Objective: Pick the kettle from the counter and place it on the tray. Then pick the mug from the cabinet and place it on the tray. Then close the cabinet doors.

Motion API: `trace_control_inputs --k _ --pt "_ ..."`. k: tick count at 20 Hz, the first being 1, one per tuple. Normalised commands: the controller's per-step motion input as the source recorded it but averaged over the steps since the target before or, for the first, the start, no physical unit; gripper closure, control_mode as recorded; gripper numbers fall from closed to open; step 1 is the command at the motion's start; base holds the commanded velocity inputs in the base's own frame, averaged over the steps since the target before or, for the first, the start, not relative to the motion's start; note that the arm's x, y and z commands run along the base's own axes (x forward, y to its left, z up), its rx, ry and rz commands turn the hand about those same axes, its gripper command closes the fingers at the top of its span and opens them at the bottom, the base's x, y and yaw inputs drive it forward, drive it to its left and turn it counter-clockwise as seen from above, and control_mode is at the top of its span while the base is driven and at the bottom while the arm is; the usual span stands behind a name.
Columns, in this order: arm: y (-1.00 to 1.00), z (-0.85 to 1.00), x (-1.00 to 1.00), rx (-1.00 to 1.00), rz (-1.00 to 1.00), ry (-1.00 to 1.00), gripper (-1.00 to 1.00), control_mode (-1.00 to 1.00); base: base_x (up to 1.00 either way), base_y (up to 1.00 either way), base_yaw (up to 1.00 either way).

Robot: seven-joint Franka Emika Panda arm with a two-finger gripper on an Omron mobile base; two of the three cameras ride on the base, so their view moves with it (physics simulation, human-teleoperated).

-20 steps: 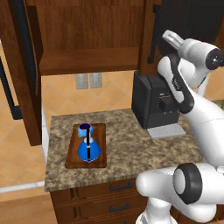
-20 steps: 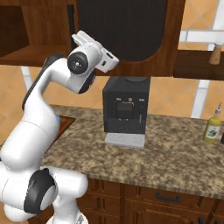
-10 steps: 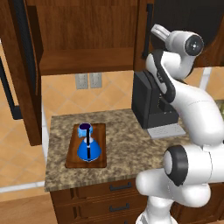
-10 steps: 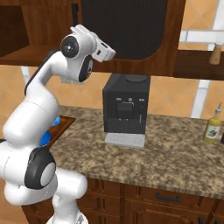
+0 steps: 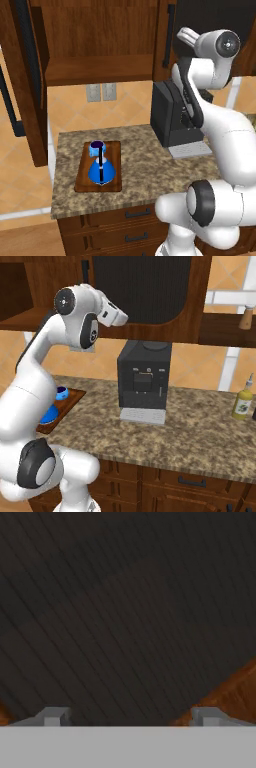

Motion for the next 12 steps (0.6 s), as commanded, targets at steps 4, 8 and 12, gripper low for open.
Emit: trace_control_inputs --k 4,8,12 --pt "0.0 0.01 -1.0 0.0 -0.06 -0.01 -1.0 -1.0 0.0 0.0 0.0" --pt "0.55 0.0 -1.0 -0.13 -0.13 0.0 -1.0 -1.0 0.0 0.0 0.0" --pt "0.97 0.0 -0.82 -0.3 -0.17 0.0 -1.0 -1.0 0.0 0.0 0.0"
